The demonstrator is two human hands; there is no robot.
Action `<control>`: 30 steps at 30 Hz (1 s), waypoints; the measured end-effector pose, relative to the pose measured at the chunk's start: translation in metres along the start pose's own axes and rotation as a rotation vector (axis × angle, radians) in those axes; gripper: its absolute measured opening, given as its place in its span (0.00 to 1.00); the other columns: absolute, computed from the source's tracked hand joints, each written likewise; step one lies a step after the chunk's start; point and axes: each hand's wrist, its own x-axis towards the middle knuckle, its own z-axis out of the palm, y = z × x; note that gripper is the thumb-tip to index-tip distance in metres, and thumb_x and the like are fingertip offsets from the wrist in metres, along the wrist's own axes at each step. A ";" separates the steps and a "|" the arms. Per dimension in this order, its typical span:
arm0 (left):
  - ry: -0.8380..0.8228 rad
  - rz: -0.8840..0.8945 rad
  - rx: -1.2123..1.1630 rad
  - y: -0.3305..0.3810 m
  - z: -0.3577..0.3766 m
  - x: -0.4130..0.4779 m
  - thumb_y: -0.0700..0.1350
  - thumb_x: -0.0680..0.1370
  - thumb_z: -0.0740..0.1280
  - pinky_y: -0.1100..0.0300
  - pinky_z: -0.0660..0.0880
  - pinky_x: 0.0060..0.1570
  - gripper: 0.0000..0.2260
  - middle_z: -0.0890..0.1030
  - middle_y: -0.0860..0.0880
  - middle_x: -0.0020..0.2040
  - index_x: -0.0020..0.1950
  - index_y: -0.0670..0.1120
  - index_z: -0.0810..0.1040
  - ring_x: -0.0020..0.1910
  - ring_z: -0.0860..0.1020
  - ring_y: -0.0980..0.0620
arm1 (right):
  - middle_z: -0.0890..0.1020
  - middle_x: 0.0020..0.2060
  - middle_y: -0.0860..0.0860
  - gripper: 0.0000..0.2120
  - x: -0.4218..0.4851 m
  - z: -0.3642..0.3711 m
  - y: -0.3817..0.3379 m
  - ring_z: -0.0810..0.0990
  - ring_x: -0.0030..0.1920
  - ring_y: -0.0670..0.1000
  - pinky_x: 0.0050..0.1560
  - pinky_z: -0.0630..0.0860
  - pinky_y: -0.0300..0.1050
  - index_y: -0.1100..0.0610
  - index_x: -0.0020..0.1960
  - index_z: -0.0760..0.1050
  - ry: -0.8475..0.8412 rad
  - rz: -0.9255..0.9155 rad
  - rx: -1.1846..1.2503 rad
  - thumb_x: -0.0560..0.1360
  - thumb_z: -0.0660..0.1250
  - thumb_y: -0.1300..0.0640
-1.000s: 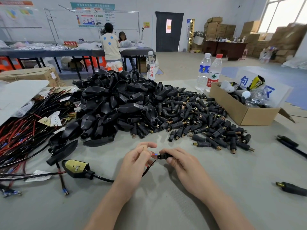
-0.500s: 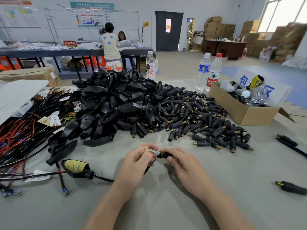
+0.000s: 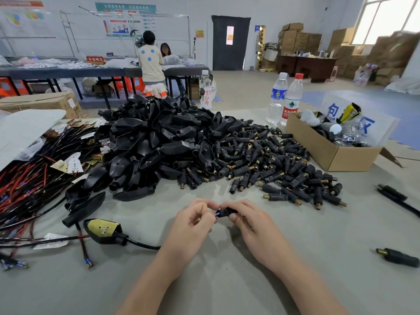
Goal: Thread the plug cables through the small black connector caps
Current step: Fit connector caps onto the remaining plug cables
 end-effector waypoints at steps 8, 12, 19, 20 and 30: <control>-0.017 0.074 0.081 0.002 0.003 -0.006 0.38 0.80 0.63 0.65 0.66 0.35 0.15 0.79 0.49 0.47 0.33 0.46 0.69 0.32 0.68 0.58 | 0.77 0.54 0.38 0.14 0.000 0.000 -0.002 0.76 0.58 0.42 0.56 0.68 0.28 0.41 0.60 0.77 0.033 -0.024 0.036 0.81 0.64 0.59; -0.015 0.076 0.120 0.005 -0.001 -0.009 0.50 0.81 0.64 0.66 0.66 0.32 0.13 0.77 0.52 0.37 0.36 0.54 0.72 0.30 0.69 0.57 | 0.77 0.53 0.38 0.14 0.002 0.000 0.000 0.76 0.58 0.41 0.55 0.68 0.28 0.41 0.60 0.78 0.038 0.011 0.042 0.82 0.64 0.58; -0.065 0.040 0.142 -0.002 -0.020 -0.007 0.57 0.78 0.63 0.53 0.77 0.46 0.07 0.85 0.53 0.42 0.44 0.56 0.74 0.40 0.81 0.52 | 0.77 0.54 0.39 0.13 0.001 -0.001 0.000 0.74 0.57 0.38 0.55 0.66 0.27 0.43 0.62 0.78 0.060 0.061 0.017 0.82 0.63 0.56; -0.071 0.043 0.153 -0.003 -0.020 -0.007 0.58 0.77 0.62 0.51 0.77 0.44 0.08 0.85 0.52 0.41 0.44 0.55 0.73 0.39 0.80 0.49 | 0.77 0.53 0.38 0.12 0.001 -0.001 0.000 0.74 0.57 0.38 0.55 0.66 0.26 0.43 0.62 0.78 0.051 0.060 0.013 0.82 0.63 0.56; -0.022 0.188 0.409 -0.014 -0.018 -0.006 0.62 0.78 0.58 0.47 0.75 0.36 0.11 0.78 0.54 0.36 0.50 0.58 0.74 0.31 0.73 0.55 | 0.78 0.52 0.38 0.13 0.001 -0.002 -0.003 0.73 0.56 0.36 0.54 0.65 0.25 0.44 0.61 0.80 0.032 0.074 0.042 0.80 0.67 0.56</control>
